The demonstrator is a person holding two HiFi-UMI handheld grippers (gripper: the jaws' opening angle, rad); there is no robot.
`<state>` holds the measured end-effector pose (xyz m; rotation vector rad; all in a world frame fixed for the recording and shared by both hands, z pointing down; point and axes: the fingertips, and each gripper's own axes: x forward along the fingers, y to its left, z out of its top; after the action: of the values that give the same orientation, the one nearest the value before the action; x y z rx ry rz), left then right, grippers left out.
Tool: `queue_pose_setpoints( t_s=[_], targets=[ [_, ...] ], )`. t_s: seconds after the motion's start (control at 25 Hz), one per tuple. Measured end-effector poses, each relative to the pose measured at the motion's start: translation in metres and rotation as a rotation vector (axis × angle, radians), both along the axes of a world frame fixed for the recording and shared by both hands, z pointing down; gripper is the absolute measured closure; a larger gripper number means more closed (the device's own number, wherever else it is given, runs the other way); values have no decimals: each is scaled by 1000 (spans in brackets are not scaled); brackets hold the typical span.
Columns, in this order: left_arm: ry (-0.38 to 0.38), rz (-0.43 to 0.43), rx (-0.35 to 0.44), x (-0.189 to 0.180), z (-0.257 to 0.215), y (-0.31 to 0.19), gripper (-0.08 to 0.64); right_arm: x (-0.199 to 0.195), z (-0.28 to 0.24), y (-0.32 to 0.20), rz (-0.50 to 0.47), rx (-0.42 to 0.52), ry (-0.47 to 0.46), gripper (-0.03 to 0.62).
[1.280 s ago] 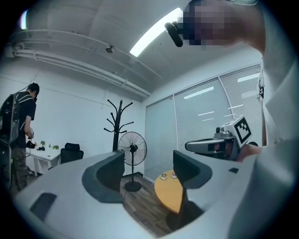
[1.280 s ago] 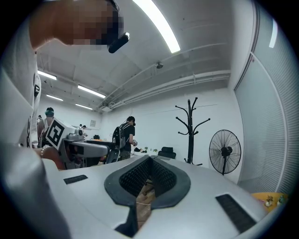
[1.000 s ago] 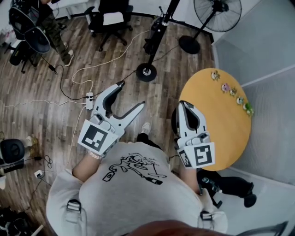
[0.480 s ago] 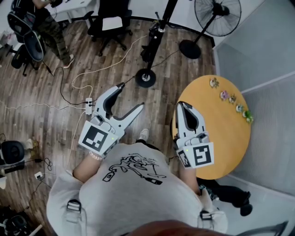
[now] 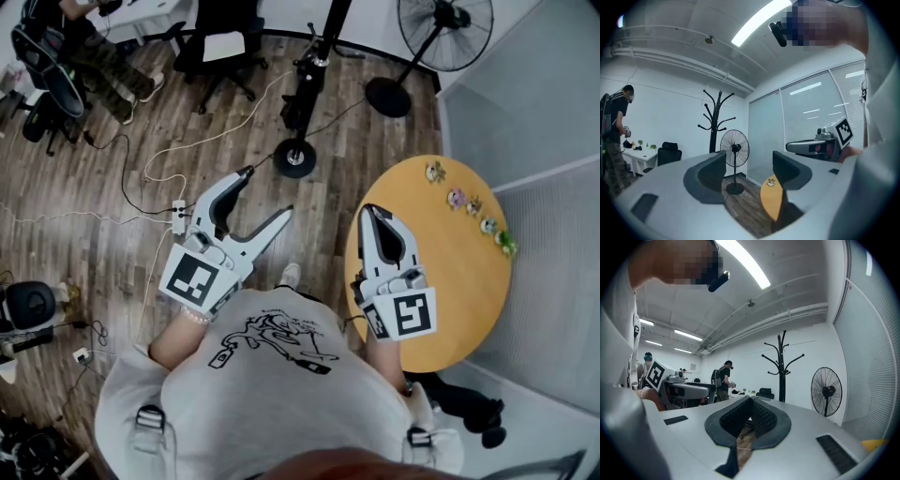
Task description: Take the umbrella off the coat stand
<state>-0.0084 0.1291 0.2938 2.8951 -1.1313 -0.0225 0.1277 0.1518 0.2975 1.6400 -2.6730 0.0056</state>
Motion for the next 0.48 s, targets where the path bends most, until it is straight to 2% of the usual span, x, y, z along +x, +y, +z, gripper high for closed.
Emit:
queue_pose_setpoints(
  t_s=[0.48],
  targets=[
    [-22, 1, -6, 50, 7, -41, 247, 47, 11, -40, -6, -13, -15, 577]
  ],
)
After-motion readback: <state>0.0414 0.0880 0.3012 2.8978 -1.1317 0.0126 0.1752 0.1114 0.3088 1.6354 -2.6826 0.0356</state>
